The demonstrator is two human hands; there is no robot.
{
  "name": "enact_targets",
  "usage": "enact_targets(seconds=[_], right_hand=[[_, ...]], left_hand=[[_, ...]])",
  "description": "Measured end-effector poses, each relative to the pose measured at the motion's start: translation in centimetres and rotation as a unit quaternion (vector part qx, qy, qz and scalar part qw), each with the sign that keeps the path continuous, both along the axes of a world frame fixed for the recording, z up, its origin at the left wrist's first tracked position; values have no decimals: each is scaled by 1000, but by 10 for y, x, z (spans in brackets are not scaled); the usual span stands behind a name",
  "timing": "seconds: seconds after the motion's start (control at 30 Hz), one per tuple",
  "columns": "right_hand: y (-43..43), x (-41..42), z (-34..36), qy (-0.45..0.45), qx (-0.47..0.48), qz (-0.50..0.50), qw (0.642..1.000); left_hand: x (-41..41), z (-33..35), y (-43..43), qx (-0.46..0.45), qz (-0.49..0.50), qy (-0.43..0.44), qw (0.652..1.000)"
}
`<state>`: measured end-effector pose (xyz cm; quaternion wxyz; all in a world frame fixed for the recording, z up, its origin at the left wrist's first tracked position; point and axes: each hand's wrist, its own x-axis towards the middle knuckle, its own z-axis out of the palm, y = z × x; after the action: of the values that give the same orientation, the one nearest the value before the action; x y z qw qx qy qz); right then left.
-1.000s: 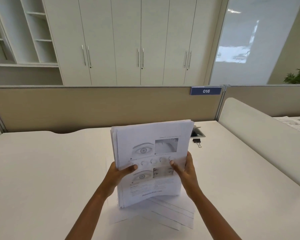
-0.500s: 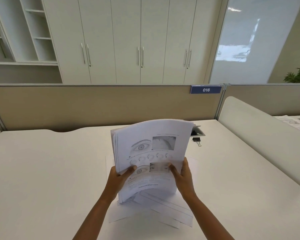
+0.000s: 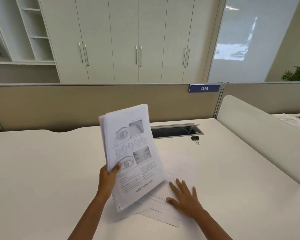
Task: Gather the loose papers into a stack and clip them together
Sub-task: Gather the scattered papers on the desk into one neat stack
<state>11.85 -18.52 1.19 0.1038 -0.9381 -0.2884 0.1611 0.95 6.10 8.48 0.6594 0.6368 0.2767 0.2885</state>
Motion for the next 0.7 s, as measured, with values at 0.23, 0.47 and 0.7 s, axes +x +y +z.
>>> enact_targets(seconds=[0.23,0.47,0.7], right_hand=[[-41,39,24,51,-22,30,998],[-45,48,38,50,4,-215,975],[-34,41,46,45,-28,-340,939]], left_hand=[[-8,-8,8,-80,10,13,997],[-12,-17,8,-126,-4,15,992],[-12,-22,10,-153,5,5,988]])
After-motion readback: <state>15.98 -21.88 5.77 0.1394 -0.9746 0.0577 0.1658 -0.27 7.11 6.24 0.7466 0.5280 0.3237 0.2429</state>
